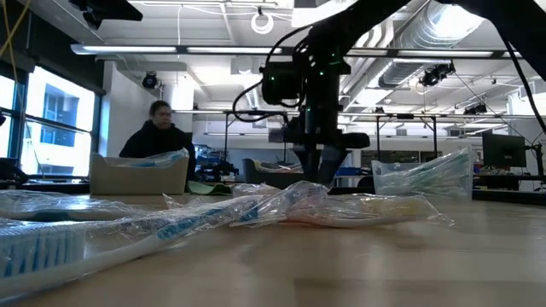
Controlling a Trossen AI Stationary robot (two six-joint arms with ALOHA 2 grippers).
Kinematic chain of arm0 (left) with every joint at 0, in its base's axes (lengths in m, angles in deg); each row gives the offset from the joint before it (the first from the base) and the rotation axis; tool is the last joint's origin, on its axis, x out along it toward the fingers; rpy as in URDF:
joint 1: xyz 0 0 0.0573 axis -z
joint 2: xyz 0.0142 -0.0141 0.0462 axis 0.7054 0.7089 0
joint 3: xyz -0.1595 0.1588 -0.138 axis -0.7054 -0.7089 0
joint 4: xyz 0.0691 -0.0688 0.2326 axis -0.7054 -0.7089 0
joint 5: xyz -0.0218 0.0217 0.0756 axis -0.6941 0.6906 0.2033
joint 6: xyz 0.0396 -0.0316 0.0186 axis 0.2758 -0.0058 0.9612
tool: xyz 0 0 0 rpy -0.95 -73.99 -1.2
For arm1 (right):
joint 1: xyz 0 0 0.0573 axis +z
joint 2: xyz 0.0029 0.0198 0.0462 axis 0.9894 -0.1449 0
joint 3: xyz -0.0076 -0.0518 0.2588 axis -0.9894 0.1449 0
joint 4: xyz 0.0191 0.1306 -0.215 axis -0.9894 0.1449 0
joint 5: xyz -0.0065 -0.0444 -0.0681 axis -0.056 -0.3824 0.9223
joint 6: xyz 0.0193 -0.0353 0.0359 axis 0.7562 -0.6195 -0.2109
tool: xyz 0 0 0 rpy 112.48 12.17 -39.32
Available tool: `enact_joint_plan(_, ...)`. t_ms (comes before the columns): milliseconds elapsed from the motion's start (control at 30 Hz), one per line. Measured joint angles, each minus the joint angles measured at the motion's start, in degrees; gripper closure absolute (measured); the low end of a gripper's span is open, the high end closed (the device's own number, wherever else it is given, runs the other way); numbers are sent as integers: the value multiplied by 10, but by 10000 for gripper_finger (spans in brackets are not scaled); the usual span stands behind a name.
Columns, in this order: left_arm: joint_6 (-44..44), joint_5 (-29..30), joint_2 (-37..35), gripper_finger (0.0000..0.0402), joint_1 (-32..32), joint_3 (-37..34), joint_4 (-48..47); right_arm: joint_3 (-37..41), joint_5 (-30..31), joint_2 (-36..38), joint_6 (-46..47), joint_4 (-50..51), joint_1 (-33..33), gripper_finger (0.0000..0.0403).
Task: Pick & Place Toothbrushes
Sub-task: Put the green toothbrush into the transparent bin
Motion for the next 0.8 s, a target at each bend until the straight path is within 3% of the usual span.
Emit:
enact_joint_plan(333, -8, 0, 0, 402, 0, 0, -4, 0, 41, -12, 5, -11, -6, 290)
enact_joint_plan(633, -8, 0, 0, 402, 0, 0, -7, 41, -25, -10, 5, -40, -30, 299)
enact_joint_plan(800, -8, 0, 0, 402, 0, 0, -18, 65, -23, -6, -5, -54, -30, 300)
